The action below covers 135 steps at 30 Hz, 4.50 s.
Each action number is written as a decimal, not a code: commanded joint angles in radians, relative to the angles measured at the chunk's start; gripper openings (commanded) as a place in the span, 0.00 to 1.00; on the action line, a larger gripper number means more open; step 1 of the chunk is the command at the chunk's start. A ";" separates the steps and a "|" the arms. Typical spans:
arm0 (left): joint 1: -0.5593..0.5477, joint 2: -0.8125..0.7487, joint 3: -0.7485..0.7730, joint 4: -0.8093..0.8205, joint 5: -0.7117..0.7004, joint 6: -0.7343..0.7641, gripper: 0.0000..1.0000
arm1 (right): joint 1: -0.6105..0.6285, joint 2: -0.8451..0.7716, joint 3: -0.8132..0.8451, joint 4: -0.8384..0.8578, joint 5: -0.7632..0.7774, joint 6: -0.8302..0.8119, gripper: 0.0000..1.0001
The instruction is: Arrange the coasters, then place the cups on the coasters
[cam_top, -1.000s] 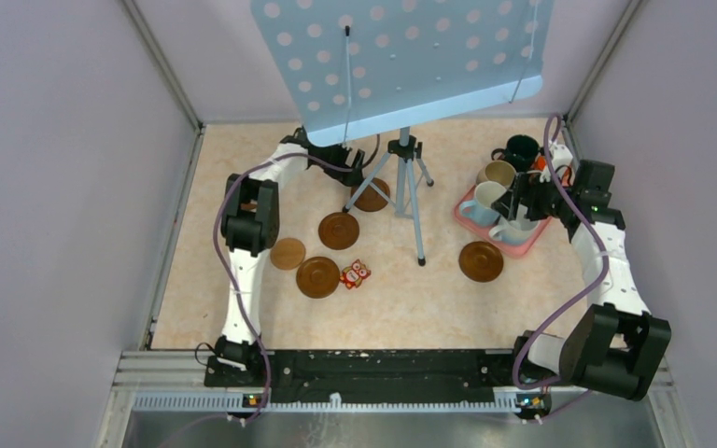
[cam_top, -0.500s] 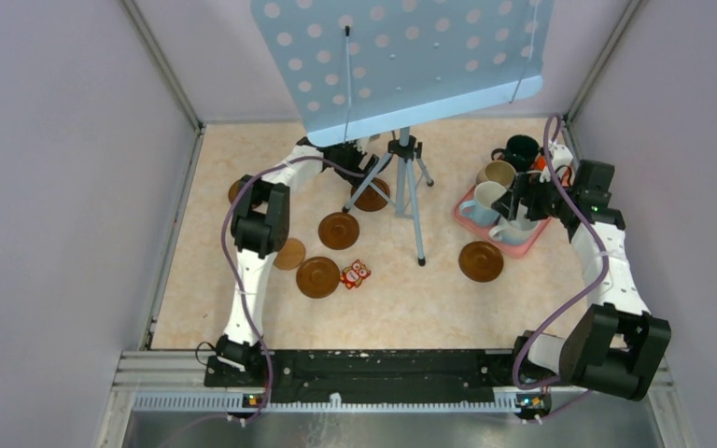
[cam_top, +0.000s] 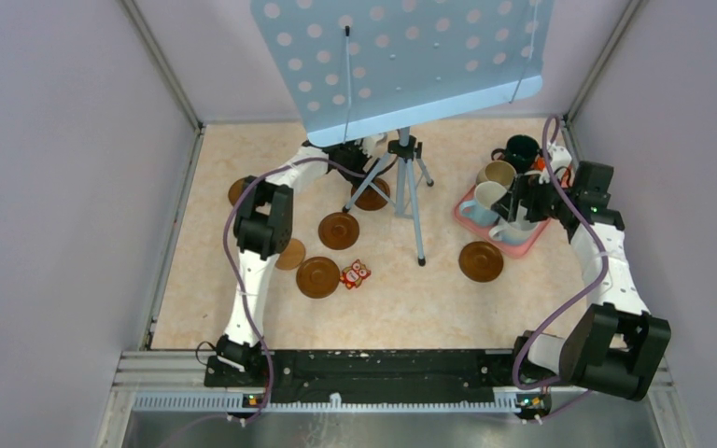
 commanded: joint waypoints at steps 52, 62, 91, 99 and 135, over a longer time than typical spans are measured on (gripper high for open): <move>0.358 -0.407 -0.553 -0.080 -0.087 0.073 0.79 | 0.109 -0.083 -0.068 0.061 -0.201 0.026 0.74; 0.431 -0.639 -0.617 -0.186 0.502 0.029 0.88 | 0.262 -0.068 -0.076 0.068 -0.242 0.115 0.63; 0.151 -0.573 -0.787 0.378 0.693 -0.456 0.73 | 0.591 0.096 -0.202 0.500 -0.176 0.325 0.50; 0.149 -0.513 -0.722 0.402 0.665 -0.466 0.73 | 0.592 0.158 -0.160 0.534 -0.146 0.347 0.52; 0.149 -0.185 -0.315 0.399 0.587 -0.472 0.74 | 0.523 0.499 0.125 0.572 -0.073 0.311 0.49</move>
